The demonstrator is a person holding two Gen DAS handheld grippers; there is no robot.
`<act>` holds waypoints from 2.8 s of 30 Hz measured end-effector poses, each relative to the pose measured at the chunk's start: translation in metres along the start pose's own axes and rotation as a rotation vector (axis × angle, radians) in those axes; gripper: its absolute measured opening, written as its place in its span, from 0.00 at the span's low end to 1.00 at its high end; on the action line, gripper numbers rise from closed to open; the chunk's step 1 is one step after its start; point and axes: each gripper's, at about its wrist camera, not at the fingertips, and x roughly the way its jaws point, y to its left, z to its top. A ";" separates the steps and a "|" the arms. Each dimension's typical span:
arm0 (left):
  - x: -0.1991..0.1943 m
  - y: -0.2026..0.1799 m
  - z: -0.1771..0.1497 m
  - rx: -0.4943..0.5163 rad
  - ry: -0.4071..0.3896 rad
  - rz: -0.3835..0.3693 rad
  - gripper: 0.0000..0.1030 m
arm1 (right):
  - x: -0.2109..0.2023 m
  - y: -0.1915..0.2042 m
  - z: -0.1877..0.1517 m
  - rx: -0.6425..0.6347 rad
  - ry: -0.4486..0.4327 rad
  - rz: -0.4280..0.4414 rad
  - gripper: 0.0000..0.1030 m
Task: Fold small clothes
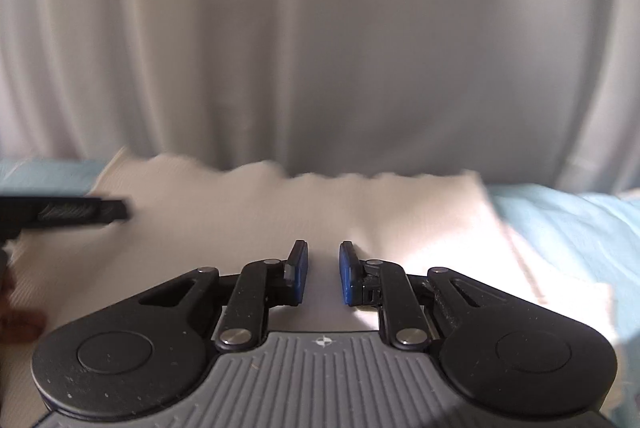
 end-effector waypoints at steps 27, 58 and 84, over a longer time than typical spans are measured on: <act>-0.065 0.083 -0.029 -0.229 -0.013 0.064 0.77 | -0.089 -0.053 -0.042 0.045 -0.009 -0.223 0.24; -0.096 0.068 -0.011 -0.304 0.157 -0.272 0.17 | -0.125 0.016 -0.052 0.113 0.034 0.104 0.23; -0.145 -0.004 -0.030 -0.082 0.027 -0.230 0.42 | -0.134 -0.026 -0.055 0.198 0.007 0.015 0.23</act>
